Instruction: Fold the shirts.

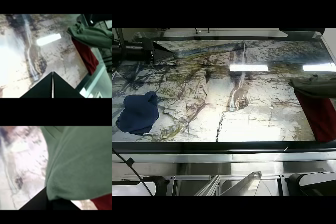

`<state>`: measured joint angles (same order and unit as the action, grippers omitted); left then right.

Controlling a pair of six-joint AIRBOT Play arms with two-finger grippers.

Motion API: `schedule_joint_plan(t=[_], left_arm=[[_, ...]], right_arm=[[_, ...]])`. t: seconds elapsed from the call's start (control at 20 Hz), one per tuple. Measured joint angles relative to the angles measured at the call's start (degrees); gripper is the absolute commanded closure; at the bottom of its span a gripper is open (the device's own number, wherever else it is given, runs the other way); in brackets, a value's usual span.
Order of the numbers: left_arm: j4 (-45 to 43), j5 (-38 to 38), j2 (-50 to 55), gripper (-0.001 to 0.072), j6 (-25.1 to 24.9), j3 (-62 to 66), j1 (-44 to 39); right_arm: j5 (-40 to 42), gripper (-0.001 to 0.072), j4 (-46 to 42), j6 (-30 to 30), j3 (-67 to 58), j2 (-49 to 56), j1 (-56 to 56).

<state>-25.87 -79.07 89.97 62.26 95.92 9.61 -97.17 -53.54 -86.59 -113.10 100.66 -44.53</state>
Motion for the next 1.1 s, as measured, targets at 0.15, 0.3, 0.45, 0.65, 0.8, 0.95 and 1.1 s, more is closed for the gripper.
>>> schedule_joint_plan(t=[0.15, 0.3, 0.45, 0.65, 0.8, 0.95, 1.1], left_arm=[[0.0, -1.11, 0.0, 0.0692, -0.22, 0.0, -2.05], [-0.02, -1.64, 0.0, 0.0692, -0.48, 0.0, -3.52], [0.0, -1.9, 0.0, 0.0692, -0.92, 0.0, -4.22], [-0.02, -2.38, 0.0, 0.0692, -1.29, 0.0, -4.55], [-0.02, -4.35, 0.0, 0.0692, -1.31, 0.0, -4.61], [-0.04, -6.56, 0.0, 0.0692, -1.31, 0.0, -4.59], [-0.02, -7.54, 0.0, 0.0692, -1.36, 0.0, -4.61]], right_arm=[[-2.64, 0.07, -2.21, -3.5, 0.37, -1.88, -0.2], [-2.32, 0.07, -2.16, -5.22, 0.52, -4.5, -0.31], [-1.73, 0.07, -1.88, -5.99, 0.55, -7.28, -0.33], [-2.93, 0.07, -4.0, -7.67, 0.57, -9.79, -0.35], [-4.66, 0.07, -8.09, -9.66, 0.63, -10.45, -0.35], [-5.66, 0.0699, -11.91, -10.91, 0.68, -10.67, -0.35], [-6.29, 0.0699, -14.1, -11.37, 1.92, -10.71, -0.35]])
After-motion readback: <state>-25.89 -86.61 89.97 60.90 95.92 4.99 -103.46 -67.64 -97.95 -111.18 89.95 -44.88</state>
